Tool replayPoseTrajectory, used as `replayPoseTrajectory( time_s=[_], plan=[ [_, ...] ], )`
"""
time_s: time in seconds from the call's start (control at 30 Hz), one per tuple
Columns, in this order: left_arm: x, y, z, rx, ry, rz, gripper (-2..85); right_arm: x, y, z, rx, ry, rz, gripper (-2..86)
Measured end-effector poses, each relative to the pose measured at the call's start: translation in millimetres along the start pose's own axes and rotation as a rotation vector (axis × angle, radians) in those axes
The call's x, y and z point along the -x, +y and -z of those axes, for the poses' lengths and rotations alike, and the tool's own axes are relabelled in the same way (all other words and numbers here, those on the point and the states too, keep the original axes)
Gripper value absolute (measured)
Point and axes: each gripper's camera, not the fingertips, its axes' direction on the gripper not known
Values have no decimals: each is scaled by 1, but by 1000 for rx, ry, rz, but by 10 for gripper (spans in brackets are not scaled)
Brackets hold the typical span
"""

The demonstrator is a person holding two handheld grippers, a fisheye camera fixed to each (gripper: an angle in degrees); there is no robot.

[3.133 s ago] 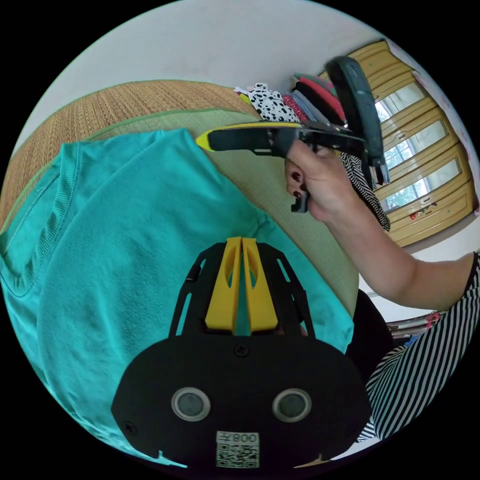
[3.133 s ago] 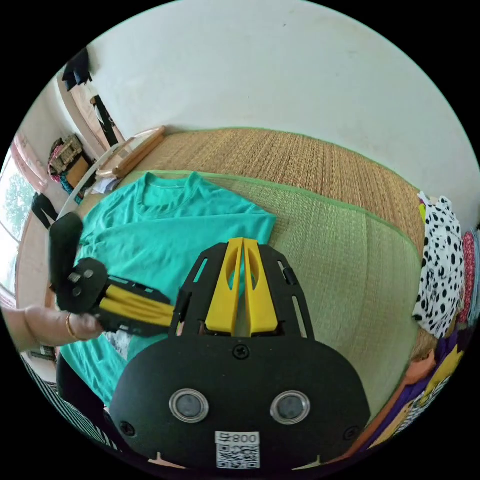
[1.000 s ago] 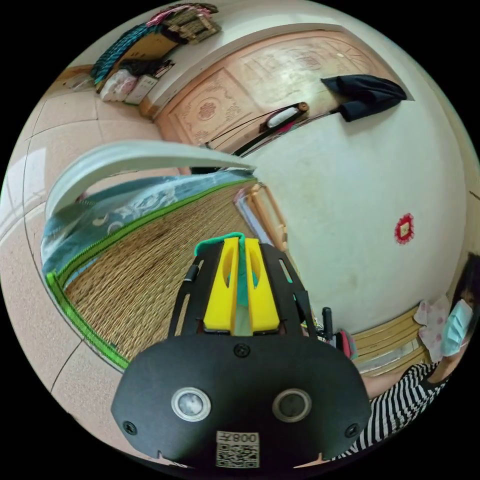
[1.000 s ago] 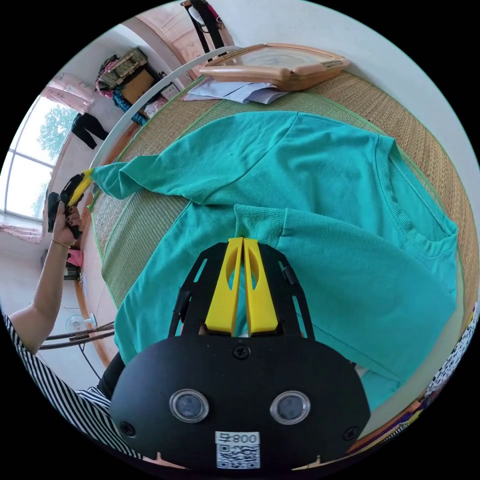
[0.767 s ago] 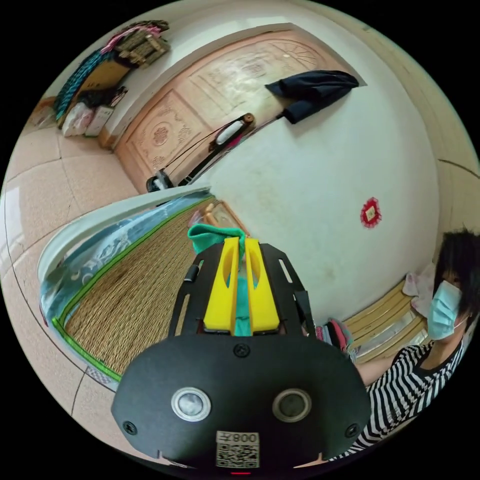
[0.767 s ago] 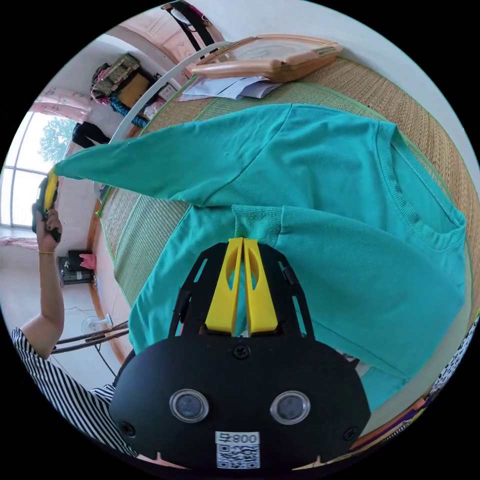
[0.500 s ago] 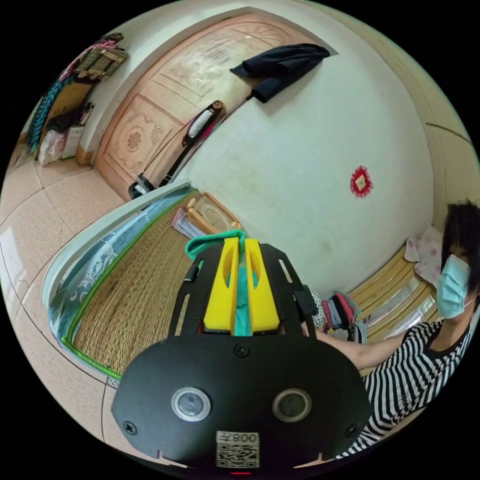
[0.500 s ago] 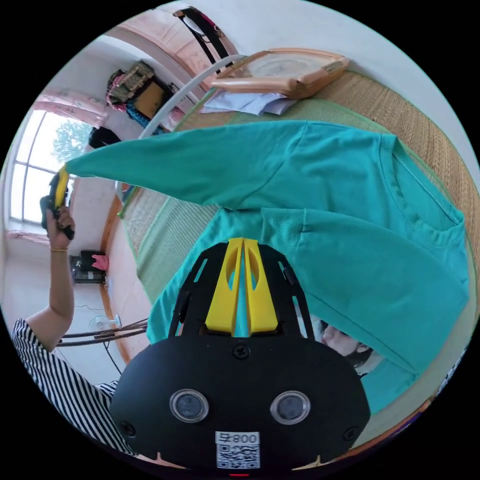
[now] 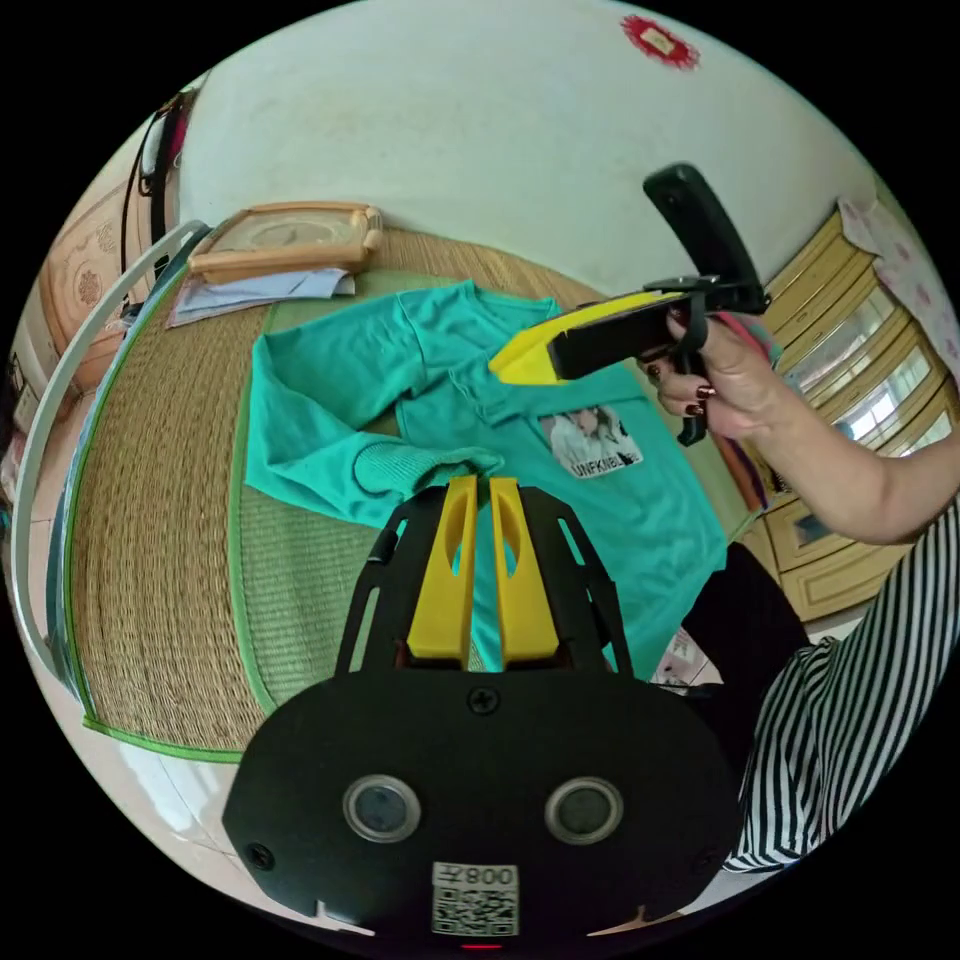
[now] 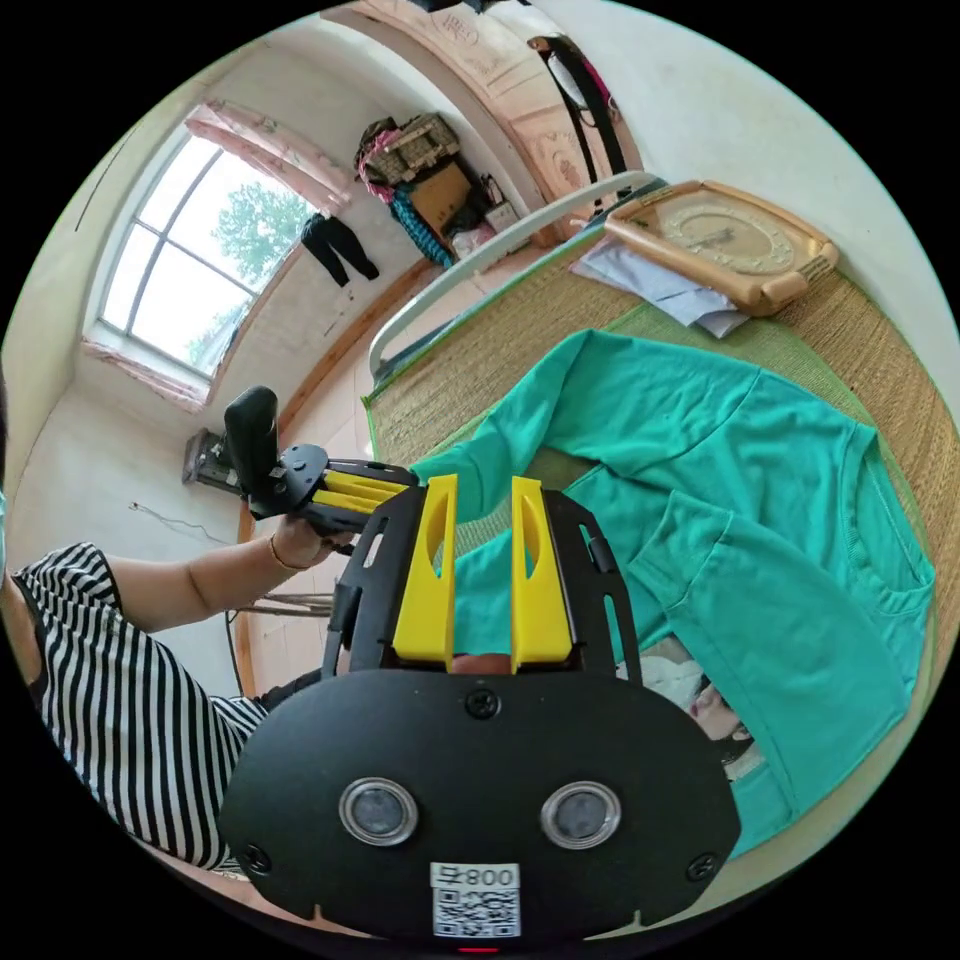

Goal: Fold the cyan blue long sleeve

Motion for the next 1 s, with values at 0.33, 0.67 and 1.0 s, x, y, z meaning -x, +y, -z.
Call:
replayPoseTrajectory(
  time_s=[0.33,0.67,1.0],
  plan=[
    [-41,18,-115,38,-86,-22,35,39,-12,-64,178,173,131,113],
    [-65,36,-218,39,-153,-49,27,22,8,-64,190,201,81,62],
    [-84,25,-282,-121,-207,-100,24,-52,55,31,-27,62,-71,23]
  ],
)
